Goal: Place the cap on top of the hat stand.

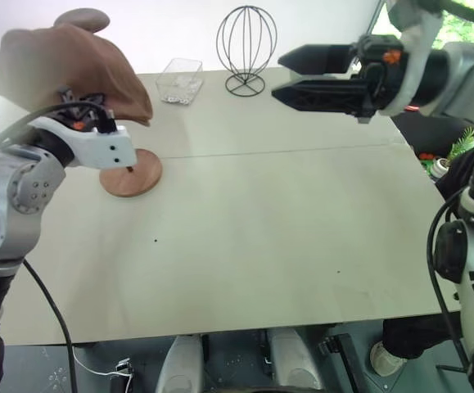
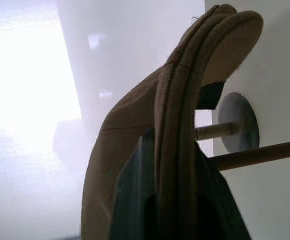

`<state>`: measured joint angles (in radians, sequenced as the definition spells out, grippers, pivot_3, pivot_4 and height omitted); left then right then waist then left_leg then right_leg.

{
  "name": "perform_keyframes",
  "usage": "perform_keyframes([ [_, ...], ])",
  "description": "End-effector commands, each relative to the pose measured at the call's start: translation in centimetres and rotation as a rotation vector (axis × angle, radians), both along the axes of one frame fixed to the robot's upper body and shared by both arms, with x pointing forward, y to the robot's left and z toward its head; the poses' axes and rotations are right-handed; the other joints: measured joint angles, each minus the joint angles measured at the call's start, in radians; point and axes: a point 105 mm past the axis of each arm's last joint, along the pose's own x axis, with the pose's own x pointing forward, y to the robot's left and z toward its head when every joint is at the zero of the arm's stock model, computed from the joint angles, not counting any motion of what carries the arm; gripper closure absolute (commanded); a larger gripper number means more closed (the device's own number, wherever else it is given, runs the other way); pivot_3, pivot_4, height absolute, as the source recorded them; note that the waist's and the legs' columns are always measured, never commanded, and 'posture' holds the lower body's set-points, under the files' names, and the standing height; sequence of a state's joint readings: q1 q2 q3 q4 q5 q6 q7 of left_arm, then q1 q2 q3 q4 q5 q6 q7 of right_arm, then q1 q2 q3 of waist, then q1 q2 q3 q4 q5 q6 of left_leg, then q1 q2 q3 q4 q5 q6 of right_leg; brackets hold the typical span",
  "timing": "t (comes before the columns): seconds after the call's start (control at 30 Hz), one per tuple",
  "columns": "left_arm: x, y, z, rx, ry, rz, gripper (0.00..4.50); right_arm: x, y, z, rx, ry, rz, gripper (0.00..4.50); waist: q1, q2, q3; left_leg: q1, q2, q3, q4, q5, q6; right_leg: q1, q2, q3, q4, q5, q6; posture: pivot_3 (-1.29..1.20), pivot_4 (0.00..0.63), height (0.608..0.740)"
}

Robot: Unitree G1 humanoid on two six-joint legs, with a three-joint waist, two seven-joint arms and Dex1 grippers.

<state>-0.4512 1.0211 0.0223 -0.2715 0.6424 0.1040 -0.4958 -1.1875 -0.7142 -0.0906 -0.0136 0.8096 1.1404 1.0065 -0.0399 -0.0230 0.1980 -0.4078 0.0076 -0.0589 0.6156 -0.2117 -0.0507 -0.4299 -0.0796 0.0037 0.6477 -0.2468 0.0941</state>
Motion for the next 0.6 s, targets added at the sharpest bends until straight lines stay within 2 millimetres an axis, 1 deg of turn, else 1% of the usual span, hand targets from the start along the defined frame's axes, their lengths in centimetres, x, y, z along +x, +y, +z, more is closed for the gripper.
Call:
perform_keyframes([
  [0.03,-0.8,0.5,1.9,-0.024,-0.087,0.024,4.41,-0.7,0.2,1.3,0.014,-0.082,0.028,0.00,0.000,0.000,0.000,0.000,0.000,0.000,0.000,0.000,0.000,0.000,0.000,0.000,0.000,0.000,0.000,0.00,0.150,0.740],
  [0.13,-1.5,0.7,3.2,-0.079,-0.158,0.010,4.41,-0.4,0.0,1.7,0.013,-0.071,0.014,0.00,-0.001,0.000,0.000,0.000,0.000,0.000,0.000,0.000,0.000,0.000,0.000,0.000,0.000,0.000,0.000,0.00,0.150,0.740],
  [0.2,-1.8,0.6,3.6,-0.092,-0.186,-0.005,4.41,-0.4,-0.1,1.7,0.012,-0.065,0.019,0.00,-0.001,0.000,0.000,0.000,0.000,0.000,0.000,0.000,0.000,0.000,0.000,0.000,0.000,0.000,0.000,0.00,0.150,0.740],
  [0.27,-2.2,0.7,4.8,-0.185,-0.251,-0.043,4.41,-0.3,0.0,1.3,0.008,-0.061,0.027,0.00,0.000,0.000,0.000,0.000,0.000,0.000,0.000,0.000,0.000,0.000,0.000,0.000,0.000,0.000,0.000,0.00,0.150,0.740],
  [0.37,-3.8,0.6,7.3,-0.297,-0.349,-0.173,4.41,0.1,0.2,0.9,-0.017,-0.092,0.019,0.00,-0.001,0.000,0.000,0.000,0.000,0.000,0.001,0.000,0.000,0.000,0.000,0.000,0.000,0.000,0.000,0.00,0.150,0.740],
  [0.5,-5.4,0.6,8.4,-0.336,-0.371,-0.317,4.41,0.6,0.3,1.0,-0.024,-0.099,0.019,0.00,0.000,0.000,0.000,0.000,0.000,0.000,0.001,0.000,0.000,0.000,0.000,0.000,0.000,0.000,0.000,0.00,0.150,0.740],
  [0.57,-6.4,0.7,9.1,-0.321,-0.406,-0.377,4.41,0.9,0.3,0.9,-0.028,-0.096,0.016,0.00,0.000,0.000,0.000,0.000,0.000,0.000,0.001,0.000,0.000,0.000,-0.001,0.000,0.000,0.000,0.000,0.00,0.150,0.740],
  [0.6,-6.7,1.1,9.2,-0.324,-0.410,-0.398,4.41,0.9,0.4,0.8,-0.032,-0.093,0.020,0.00,0.001,0.000,0.000,0.000,0.000,0.000,0.001,0.000,0.000,0.000,-0.001,0.000,0.000,0.000,0.000,0.00,0.150,0.740],
])
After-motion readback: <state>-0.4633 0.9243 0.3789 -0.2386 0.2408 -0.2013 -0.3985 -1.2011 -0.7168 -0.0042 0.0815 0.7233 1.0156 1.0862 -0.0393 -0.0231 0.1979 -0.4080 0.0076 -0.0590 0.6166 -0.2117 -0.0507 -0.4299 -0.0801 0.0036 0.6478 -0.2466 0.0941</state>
